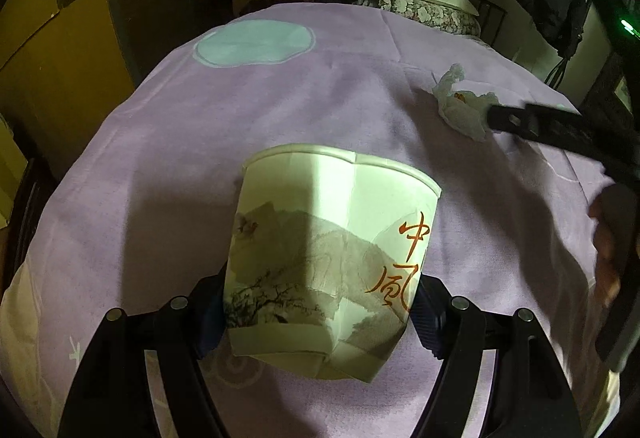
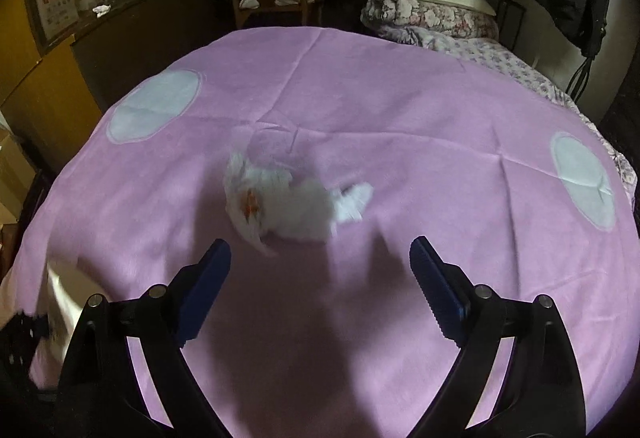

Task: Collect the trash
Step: 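Grasp the white tissue with the right tool while the left tool holds the cup, then carry cup and tissue to the orange wastebasket and open both tools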

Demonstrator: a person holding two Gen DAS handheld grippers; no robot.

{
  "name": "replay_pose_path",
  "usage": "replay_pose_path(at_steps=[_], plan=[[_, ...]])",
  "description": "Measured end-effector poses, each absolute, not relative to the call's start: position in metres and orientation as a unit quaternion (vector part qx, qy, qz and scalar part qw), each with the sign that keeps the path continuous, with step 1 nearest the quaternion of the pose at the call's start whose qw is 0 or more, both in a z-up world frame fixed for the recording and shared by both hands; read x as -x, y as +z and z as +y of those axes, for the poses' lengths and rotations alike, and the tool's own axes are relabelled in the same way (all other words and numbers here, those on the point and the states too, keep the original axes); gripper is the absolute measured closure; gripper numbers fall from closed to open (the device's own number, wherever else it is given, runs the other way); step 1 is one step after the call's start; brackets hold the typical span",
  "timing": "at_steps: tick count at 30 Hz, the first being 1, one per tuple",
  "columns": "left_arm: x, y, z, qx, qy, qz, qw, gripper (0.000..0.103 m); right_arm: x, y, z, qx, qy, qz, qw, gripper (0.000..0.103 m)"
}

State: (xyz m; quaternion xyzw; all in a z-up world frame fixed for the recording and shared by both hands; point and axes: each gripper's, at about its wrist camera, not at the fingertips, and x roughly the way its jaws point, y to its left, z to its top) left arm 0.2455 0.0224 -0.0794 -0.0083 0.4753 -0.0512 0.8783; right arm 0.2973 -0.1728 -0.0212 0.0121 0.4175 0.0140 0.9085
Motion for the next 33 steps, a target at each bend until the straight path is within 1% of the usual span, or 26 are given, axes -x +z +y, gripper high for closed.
replay_pose_path(at_steps=[6,14,17,20,21,22,25,33], plan=[[-0.243,-0.08,0.023,0.009,-0.054,0.472,0.88,0.028,-0.323,-0.034,-0.156,0.01,0.017,0.429,0.903,0.015],[-0.243,-0.079,0.025,0.015,-0.056,0.472,0.88,0.028,-0.33,-0.047,-0.144,0.019,0.014,0.429,0.903,0.016],[-0.243,-0.08,0.024,0.011,-0.054,0.471,0.88,0.028,-0.329,-0.045,-0.139,0.023,0.032,0.428,0.903,0.025],[-0.243,-0.08,0.024,0.011,-0.055,0.472,0.88,0.028,-0.329,-0.043,-0.133,0.032,0.043,0.432,0.9,0.051],[-0.243,-0.08,0.024,0.012,-0.055,0.472,0.88,0.028,-0.327,-0.042,-0.132,0.034,0.047,0.432,0.9,0.072],[-0.243,-0.079,0.024,0.013,-0.055,0.473,0.879,0.028,-0.325,-0.04,-0.131,0.035,0.05,0.432,0.9,0.079],[-0.244,-0.078,0.025,0.016,-0.056,0.477,0.877,0.028,-0.302,-0.029,-0.13,0.043,0.051,0.396,0.916,0.081],[-0.227,-0.066,0.033,0.017,-0.045,0.483,0.874,0.028,-0.235,-0.015,-0.145,-0.017,0.083,0.398,0.914,0.081]])
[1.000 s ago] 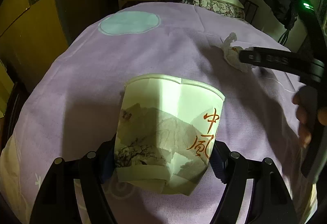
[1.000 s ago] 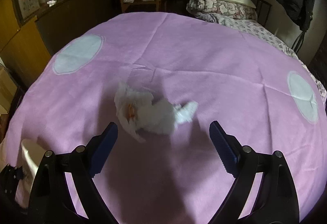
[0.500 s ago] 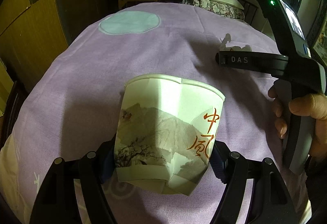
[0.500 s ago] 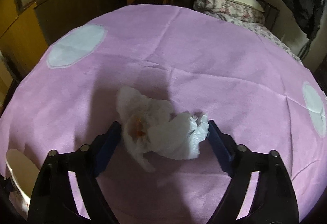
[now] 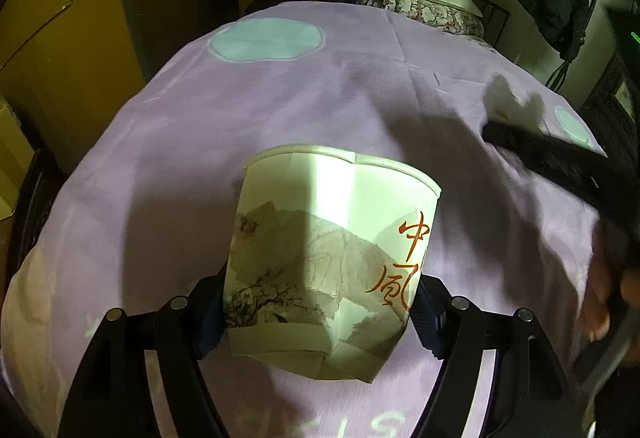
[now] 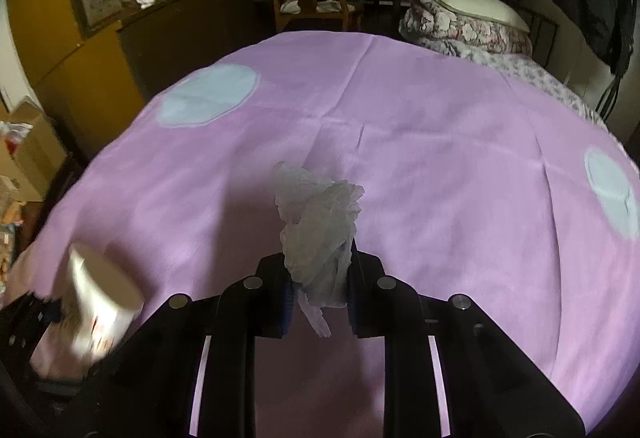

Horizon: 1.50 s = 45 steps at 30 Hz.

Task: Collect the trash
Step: 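Carry cup and tissue to the orange wastebasket and open both tools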

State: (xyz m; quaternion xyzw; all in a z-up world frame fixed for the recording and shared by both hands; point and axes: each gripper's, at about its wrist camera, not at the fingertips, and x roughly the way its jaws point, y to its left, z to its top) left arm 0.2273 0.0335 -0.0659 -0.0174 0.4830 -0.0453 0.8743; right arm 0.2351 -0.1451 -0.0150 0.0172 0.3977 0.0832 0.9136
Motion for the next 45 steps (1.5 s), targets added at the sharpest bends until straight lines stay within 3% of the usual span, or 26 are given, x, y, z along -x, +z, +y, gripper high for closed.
replay_pose_path(at_steps=[22,45], plan=[[-0.04,-0.021,0.121,0.022,0.024,0.488,0.872,0.028,-0.035,0.0,-0.058,0.005,0.154,0.432,0.889,0.081],[0.083,-0.014,0.222,0.061,0.091,0.475,0.873,0.028,0.075,0.001,0.06,0.047,0.238,0.434,0.867,0.08]])
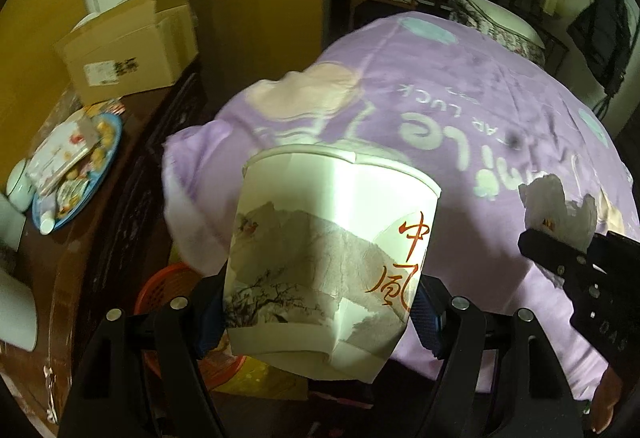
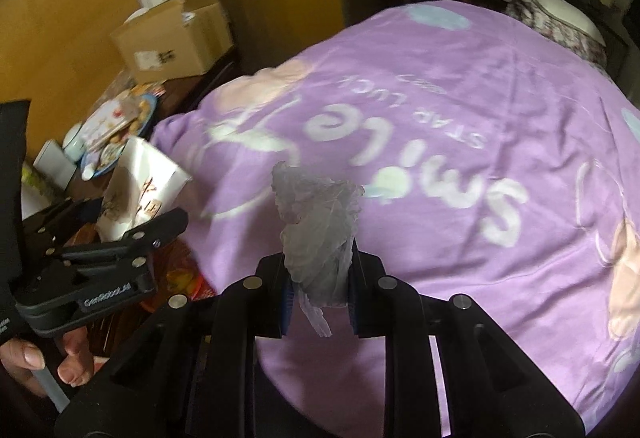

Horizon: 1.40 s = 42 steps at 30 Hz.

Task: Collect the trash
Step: 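Carry cup and tissue to the orange wastebasket and open both tools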

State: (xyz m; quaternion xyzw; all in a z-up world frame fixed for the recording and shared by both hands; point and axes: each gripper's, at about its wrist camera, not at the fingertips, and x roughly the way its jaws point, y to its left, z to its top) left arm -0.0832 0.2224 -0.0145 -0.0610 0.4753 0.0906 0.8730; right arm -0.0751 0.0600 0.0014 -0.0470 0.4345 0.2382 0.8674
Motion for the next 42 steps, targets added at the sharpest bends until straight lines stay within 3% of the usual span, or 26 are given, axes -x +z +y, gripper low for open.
replay_pose_path(at_steps=[12,28,42], plan=[[0.144,-0.023,0.301,0.082,0.162,0.476,0.861,0.028,0.112,-0.012,0.155,0.1,0.321,0.442,0.832,0.079],[0.175,-0.117,0.416,0.166,0.246,0.538,0.789,0.028,0.143,-0.1,0.3,0.183,0.418,0.494,0.741,0.079],[0.179,-0.166,0.463,0.208,0.263,0.562,0.756,0.028,0.129,-0.161,0.343,0.191,0.411,0.547,0.704,0.078]])
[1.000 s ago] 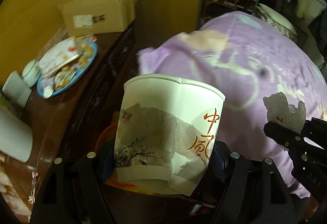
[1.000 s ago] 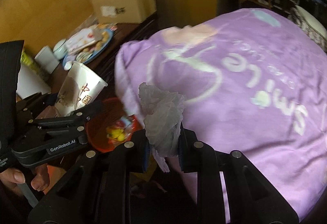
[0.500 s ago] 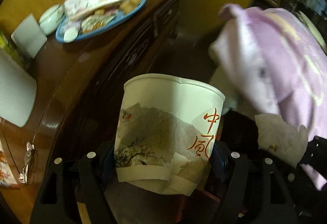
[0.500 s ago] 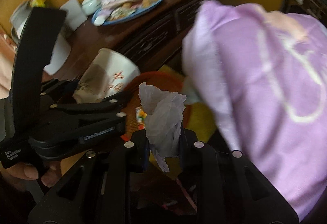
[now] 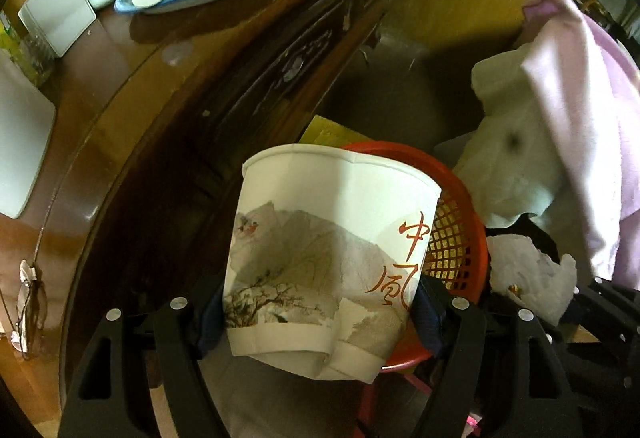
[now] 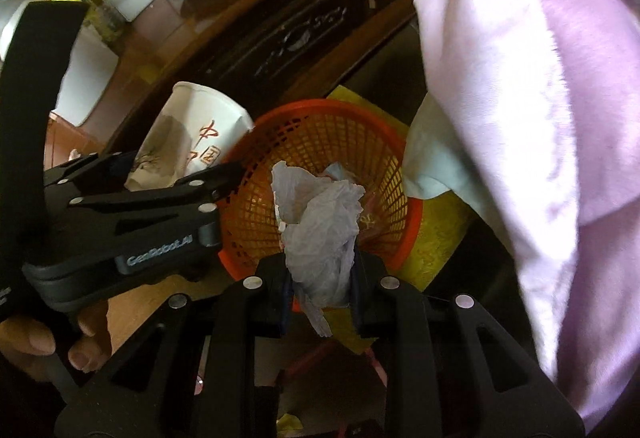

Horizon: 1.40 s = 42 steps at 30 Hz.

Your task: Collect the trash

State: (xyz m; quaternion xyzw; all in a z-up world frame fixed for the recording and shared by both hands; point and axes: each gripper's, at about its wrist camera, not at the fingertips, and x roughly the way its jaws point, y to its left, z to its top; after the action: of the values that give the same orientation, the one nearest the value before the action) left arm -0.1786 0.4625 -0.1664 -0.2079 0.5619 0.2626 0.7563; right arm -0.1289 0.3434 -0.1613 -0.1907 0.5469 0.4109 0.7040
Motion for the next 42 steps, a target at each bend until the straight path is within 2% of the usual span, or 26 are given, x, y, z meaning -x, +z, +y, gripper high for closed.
replay_pose_path(at_steps=[11,13,16,17,19,28,31,42], plan=[[0.181,-0.171,0.465,0.217,0.266,0.561,0.753,0.027,0.126,-0.171,0.352,0.197,0.416,0.549,0.698,0.076],[0.182,-0.17,0.466,0.219,0.27,0.563,0.749,0.027,0.125,-0.173,0.351,0.196,0.414,0.549,0.699,0.068],[0.182,-0.17,0.466,0.227,0.267,0.568,0.745,0.027,0.127,-0.171,0.346,0.189,0.415,0.541,0.707,0.048],[0.182,-0.17,0.466,0.228,0.267,0.567,0.745,0.026,0.128,-0.17,0.347,0.19,0.415,0.537,0.71,0.044],[0.182,-0.167,0.465,0.225,0.269,0.566,0.746,0.017,0.128,-0.169,0.345,0.196,0.413,0.532,0.713,0.044],[0.185,-0.153,0.458,0.219,0.27,0.558,0.754,0.016,0.13,-0.156,0.333,0.208,0.406,0.52,0.722,0.044],[0.185,-0.148,0.456,0.218,0.275,0.556,0.754,0.013,0.133,-0.149,0.327,0.21,0.398,0.514,0.73,0.039],[0.205,-0.12,0.44,0.207,0.292,0.554,0.752,0.012,0.15,-0.127,0.305,0.207,0.379,0.504,0.748,0.034]])
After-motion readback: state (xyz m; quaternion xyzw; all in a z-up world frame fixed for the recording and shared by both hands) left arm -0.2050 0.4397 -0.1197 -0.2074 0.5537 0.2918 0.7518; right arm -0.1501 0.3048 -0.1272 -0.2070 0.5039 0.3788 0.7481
